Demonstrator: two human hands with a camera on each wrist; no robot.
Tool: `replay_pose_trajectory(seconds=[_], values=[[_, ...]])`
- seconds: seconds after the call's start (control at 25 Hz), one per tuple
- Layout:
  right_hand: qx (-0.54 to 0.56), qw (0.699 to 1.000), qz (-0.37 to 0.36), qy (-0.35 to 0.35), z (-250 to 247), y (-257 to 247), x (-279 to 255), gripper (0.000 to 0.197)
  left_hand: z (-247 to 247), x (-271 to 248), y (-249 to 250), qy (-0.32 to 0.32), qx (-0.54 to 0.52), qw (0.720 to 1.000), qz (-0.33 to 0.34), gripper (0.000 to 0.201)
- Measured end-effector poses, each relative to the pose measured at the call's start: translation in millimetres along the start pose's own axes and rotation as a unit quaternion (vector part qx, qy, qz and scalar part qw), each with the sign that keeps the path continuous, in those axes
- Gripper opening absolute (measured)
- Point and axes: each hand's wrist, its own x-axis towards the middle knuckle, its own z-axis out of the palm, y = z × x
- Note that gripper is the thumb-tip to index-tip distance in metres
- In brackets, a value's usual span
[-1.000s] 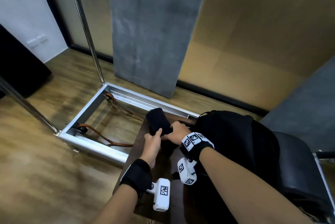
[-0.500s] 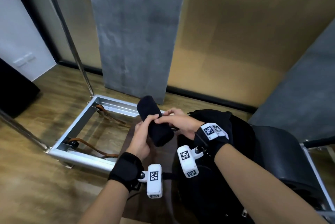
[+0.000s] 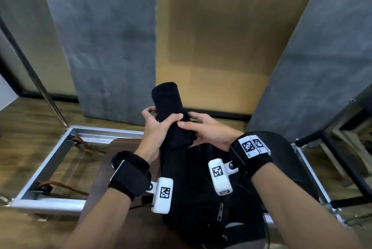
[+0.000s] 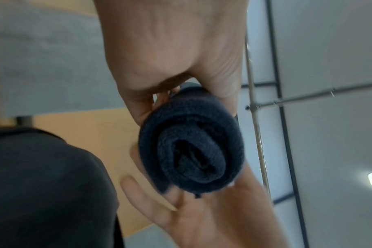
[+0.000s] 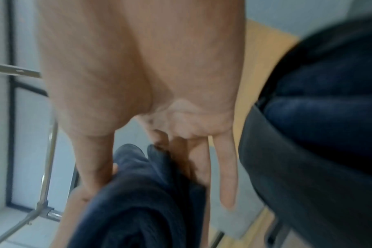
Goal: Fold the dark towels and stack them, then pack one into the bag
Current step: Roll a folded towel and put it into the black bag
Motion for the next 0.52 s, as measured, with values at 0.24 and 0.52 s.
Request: replay_pose_trajectory(seconds=[0.24, 0.52], values=[[0.034, 0.997, -0.037, 0.055, -50, 21, -41, 0.062, 40, -24, -14, -0.137, 0.194, 0.961, 0.142, 0.059], [-0.017, 0.998, 0.016, 0.064, -70, 88, -55, 0.067, 12, -45, -37, -0.362, 0.667, 0.631, 0.157, 0.064]])
